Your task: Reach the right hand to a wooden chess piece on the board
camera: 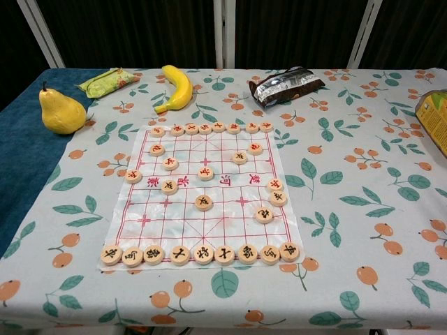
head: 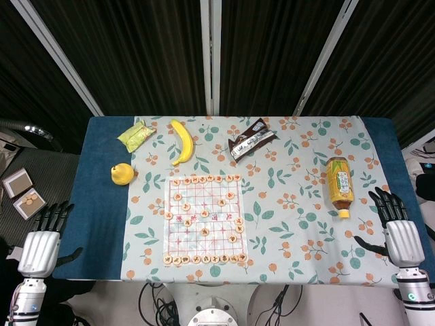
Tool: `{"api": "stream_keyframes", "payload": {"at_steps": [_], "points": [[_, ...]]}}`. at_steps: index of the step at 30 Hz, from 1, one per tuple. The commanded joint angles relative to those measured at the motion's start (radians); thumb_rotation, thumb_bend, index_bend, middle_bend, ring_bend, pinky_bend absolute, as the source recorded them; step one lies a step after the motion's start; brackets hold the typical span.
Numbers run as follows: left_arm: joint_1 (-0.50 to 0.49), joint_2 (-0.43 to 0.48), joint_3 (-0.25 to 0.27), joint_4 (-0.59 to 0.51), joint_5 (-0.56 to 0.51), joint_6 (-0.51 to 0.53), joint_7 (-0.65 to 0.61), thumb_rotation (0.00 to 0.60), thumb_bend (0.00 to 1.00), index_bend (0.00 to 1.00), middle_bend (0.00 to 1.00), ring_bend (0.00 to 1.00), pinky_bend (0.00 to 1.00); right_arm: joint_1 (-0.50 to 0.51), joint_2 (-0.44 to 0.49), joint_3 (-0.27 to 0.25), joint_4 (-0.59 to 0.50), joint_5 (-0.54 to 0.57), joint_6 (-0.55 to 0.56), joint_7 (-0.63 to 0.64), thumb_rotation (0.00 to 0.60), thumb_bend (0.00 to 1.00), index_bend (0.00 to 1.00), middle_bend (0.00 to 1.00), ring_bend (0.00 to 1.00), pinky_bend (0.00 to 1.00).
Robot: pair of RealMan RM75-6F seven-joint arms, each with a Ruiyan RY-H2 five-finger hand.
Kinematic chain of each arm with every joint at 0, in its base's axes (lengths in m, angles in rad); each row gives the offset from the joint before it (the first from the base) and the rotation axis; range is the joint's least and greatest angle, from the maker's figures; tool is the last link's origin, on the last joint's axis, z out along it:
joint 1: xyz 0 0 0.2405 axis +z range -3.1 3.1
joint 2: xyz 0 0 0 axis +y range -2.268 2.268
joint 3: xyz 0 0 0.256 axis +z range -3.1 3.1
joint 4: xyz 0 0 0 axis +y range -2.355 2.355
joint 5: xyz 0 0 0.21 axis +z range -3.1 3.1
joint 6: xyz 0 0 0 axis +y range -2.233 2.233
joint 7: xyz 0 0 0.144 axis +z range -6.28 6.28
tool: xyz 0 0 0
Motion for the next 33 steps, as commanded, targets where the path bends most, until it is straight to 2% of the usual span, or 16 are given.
{"api": "stream_keyframes", "payload": {"at_steps": [1,10,17,21,26,33], "points": [[0.000,0.003,0.000,-0.005,0.001,0.001,0.004,0.600,0.13,0.02,0.02,0.00,0.00,-0.002,-0.001,-0.001,0.004,-0.001,0.001,0.006,0.600,0.00,0.00,0.00,0.00,0.00],[0.007,0.006,0.007,-0.016,0.001,0.008,0.014,0.600,0.13,0.02,0.02,0.00,0.00,0.001,-0.001,-0.012,0.010,-0.018,-0.004,0.006,0.600,0.00,0.00,0.00,0.00,0.00],[0.001,0.010,0.000,-0.008,-0.011,-0.002,0.002,0.600,0.13,0.02,0.02,0.00,0.00,0.053,0.006,-0.015,-0.009,-0.051,-0.062,-0.047,0.600,0.00,0.00,0.00,0.00,0.00],[-0.007,0.005,-0.005,-0.003,-0.025,-0.021,0.009,0.600,0.13,0.02,0.02,0.00,0.00,0.128,0.039,-0.020,-0.062,-0.117,-0.134,-0.135,0.600,0.00,0.00,0.00,0.00,0.00],[-0.005,0.004,-0.016,-0.001,-0.037,-0.010,0.002,0.600,0.13,0.02,0.02,0.00,0.00,0.241,0.070,-0.004,-0.190,-0.202,-0.229,-0.267,0.600,0.00,0.00,0.00,0.00,0.00],[0.004,0.006,-0.019,0.015,-0.056,-0.004,-0.022,0.600,0.13,0.02,0.02,0.00,0.00,0.390,0.037,0.010,-0.262,-0.222,-0.439,-0.409,0.600,0.02,0.00,0.00,0.00,0.00]]}}
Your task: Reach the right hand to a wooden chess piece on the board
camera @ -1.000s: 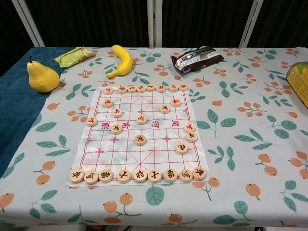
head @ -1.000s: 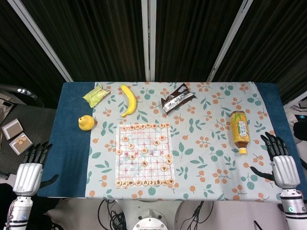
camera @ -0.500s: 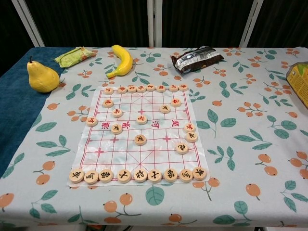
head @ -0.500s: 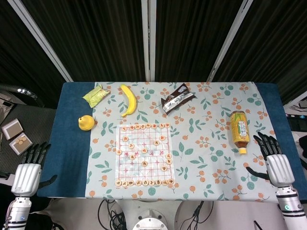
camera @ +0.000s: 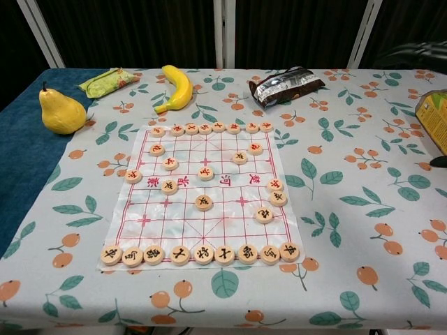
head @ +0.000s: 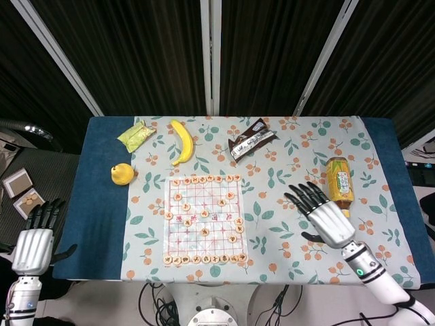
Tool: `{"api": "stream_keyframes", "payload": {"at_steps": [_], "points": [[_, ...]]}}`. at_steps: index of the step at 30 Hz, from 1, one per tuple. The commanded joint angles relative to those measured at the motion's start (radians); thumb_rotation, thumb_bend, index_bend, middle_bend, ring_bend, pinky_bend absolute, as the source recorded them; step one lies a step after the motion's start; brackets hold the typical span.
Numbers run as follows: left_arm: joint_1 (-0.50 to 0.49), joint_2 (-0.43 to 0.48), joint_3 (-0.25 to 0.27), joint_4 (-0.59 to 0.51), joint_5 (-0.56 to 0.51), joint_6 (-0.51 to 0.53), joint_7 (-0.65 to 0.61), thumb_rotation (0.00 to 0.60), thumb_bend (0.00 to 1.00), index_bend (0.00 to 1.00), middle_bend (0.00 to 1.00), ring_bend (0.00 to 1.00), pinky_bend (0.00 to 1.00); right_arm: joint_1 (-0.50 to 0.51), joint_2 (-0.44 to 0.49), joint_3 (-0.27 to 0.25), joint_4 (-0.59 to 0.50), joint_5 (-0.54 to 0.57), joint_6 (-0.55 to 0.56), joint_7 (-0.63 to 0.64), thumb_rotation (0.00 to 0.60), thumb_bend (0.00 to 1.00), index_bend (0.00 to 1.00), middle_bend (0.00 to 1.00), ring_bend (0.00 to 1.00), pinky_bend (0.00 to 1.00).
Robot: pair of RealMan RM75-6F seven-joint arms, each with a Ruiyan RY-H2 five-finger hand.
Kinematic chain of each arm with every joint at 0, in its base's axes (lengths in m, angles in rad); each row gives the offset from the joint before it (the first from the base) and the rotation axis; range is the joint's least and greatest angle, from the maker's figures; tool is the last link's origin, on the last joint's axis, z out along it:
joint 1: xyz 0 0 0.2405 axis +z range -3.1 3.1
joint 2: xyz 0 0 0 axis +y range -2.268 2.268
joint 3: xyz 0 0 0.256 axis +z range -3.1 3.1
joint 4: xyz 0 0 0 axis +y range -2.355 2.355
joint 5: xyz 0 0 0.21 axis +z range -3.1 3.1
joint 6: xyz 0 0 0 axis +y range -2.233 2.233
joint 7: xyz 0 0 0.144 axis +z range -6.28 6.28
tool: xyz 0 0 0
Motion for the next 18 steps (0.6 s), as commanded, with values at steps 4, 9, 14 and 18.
{"api": "stream_keyframes", "payload": {"at_steps": [4,9,14,18], "points": [[0.009,-0.002,0.000,0.013,-0.014,0.004,-0.016,0.600,0.13,0.02,0.02,0.00,0.00,0.132,-0.058,0.015,-0.038,0.005,-0.180,-0.123,0.600,0.03,0.00,0.00,0.00,0.00],[0.020,-0.007,0.002,0.030,-0.026,0.008,-0.034,0.600,0.13,0.02,0.02,0.00,0.00,0.188,-0.106,0.016,-0.022,0.020,-0.249,-0.156,0.600,0.03,0.00,0.00,0.00,0.00],[0.030,-0.018,0.007,0.050,-0.028,0.014,-0.052,0.600,0.13,0.02,0.02,0.00,0.00,0.224,-0.153,0.014,0.003,0.049,-0.294,-0.187,0.600,0.03,0.00,0.00,0.00,0.00],[0.035,-0.030,0.011,0.070,-0.036,0.006,-0.069,0.600,0.13,0.02,0.02,0.00,0.00,0.228,-0.201,0.015,0.022,0.075,-0.288,-0.206,0.600,0.03,0.04,0.00,0.00,0.00]]}}
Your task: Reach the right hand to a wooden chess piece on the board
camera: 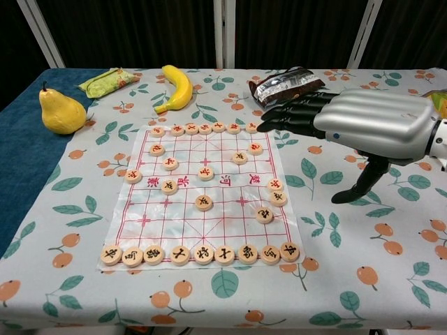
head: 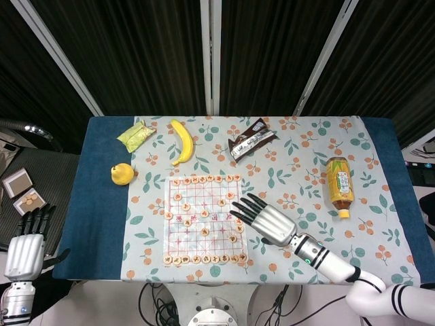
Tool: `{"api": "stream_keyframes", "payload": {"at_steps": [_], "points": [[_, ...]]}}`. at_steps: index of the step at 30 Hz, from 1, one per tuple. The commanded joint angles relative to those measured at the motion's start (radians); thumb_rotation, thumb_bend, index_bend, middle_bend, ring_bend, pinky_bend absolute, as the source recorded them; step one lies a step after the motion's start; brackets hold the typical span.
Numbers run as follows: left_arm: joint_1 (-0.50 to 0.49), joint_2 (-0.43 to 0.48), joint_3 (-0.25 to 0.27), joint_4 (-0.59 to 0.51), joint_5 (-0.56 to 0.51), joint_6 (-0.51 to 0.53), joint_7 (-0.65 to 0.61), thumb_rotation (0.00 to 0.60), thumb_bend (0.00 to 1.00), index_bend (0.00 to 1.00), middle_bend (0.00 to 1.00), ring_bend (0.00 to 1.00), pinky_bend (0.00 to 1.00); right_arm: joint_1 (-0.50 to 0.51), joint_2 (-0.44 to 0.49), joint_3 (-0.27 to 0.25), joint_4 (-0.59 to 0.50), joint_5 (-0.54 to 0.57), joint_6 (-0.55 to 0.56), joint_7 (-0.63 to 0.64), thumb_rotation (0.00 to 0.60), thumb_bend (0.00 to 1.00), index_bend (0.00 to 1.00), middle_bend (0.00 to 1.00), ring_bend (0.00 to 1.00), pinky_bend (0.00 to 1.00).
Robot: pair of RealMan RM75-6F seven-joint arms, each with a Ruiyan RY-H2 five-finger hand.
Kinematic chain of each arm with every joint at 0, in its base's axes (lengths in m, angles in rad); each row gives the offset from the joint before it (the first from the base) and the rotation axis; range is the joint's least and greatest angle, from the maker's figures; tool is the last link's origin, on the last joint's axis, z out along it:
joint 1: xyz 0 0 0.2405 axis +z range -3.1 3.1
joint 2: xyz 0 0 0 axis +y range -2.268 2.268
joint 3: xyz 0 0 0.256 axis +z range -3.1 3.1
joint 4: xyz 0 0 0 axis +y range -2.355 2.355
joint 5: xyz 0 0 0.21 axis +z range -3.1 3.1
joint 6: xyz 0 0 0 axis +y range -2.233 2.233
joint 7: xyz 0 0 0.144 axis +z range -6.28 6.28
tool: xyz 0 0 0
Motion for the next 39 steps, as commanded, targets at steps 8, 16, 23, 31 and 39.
{"api": "stream_keyframes", "payload": {"at_steps": [8,16,23,31,39], "points": [[0.006,-0.015,0.003,0.034,-0.006,-0.006,-0.016,0.600,0.13,0.02,0.02,0.00,0.00,0.028,-0.097,-0.008,0.071,0.057,-0.018,-0.044,0.600,0.09,0.12,0.00,0.00,0.00],[0.010,-0.018,0.002,0.047,-0.009,-0.007,-0.031,0.600,0.13,0.02,0.02,0.00,0.00,0.045,-0.134,-0.019,0.106,0.085,-0.024,-0.044,0.600,0.12,0.17,0.00,0.00,0.00],[0.011,-0.023,0.002,0.056,-0.009,-0.011,-0.039,0.600,0.13,0.02,0.02,0.00,0.00,0.052,-0.173,-0.017,0.151,0.114,-0.017,-0.048,0.600,0.12,0.25,0.00,0.00,0.00],[0.014,-0.022,0.002,0.062,-0.009,-0.010,-0.046,0.600,0.13,0.02,0.02,0.00,0.00,0.063,-0.219,-0.017,0.194,0.135,-0.008,-0.043,0.600,0.15,0.32,0.00,0.00,0.00],[0.016,-0.020,0.001,0.062,-0.009,-0.010,-0.050,0.600,0.13,0.02,0.02,0.00,0.00,0.074,-0.237,-0.022,0.207,0.153,-0.015,-0.051,0.600,0.15,0.36,0.00,0.00,0.00]]}}
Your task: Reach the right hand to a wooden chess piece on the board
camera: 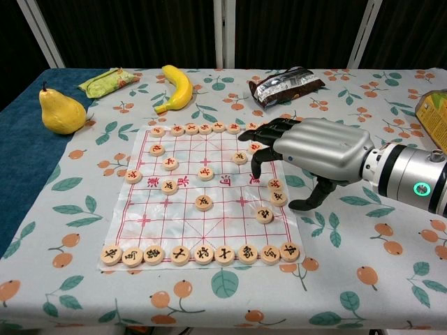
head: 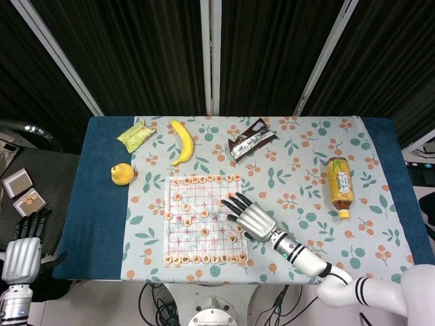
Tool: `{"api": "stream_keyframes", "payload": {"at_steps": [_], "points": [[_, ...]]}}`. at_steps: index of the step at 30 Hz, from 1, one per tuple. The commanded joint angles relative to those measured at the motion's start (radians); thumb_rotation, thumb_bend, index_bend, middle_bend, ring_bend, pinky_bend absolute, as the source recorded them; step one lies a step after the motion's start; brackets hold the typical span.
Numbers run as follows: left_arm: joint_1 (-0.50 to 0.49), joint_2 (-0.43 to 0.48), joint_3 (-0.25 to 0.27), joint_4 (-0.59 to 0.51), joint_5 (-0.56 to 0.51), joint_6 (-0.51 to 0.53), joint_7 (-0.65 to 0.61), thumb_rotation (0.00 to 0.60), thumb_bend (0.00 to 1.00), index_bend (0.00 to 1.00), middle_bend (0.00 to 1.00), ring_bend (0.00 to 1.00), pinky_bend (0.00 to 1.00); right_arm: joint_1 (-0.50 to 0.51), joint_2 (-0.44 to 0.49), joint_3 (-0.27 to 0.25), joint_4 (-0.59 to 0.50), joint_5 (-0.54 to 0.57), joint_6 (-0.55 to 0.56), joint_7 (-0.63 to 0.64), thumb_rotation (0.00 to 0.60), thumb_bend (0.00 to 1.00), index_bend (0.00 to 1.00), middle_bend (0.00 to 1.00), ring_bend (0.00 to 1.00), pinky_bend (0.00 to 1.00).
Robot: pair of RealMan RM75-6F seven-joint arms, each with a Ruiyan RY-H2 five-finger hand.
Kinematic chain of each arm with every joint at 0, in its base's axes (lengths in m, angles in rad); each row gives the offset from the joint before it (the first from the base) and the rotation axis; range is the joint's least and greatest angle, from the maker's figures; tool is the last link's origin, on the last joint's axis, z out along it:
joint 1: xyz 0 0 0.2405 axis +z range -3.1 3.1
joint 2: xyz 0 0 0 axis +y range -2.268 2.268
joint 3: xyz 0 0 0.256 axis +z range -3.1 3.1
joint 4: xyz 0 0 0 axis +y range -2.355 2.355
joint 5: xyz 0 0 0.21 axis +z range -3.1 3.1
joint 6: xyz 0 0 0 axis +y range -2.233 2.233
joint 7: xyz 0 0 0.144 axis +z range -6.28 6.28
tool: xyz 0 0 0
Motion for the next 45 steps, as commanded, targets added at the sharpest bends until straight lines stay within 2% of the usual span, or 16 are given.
{"api": "stream_keyframes", "payload": {"at_steps": [1,27,45], "points": [[0.000,-0.001,0.001,0.002,-0.001,-0.002,-0.001,0.600,0.13,0.02,0.02,0.00,0.00,0.004,-0.004,-0.002,0.003,0.004,-0.004,-0.002,0.600,0.15,0.37,0.00,0.00,0.00],[0.004,-0.004,0.000,0.017,0.001,-0.003,-0.018,0.600,0.13,0.02,0.02,0.00,0.00,0.025,-0.026,-0.012,0.022,0.049,-0.013,-0.002,0.600,0.21,0.54,0.00,0.00,0.00],[0.006,0.001,-0.003,0.011,0.004,0.003,-0.019,0.600,0.13,0.02,0.02,0.00,0.00,0.035,-0.040,0.012,0.056,0.057,0.025,0.042,0.600,0.21,0.55,0.00,0.00,0.00]]}}
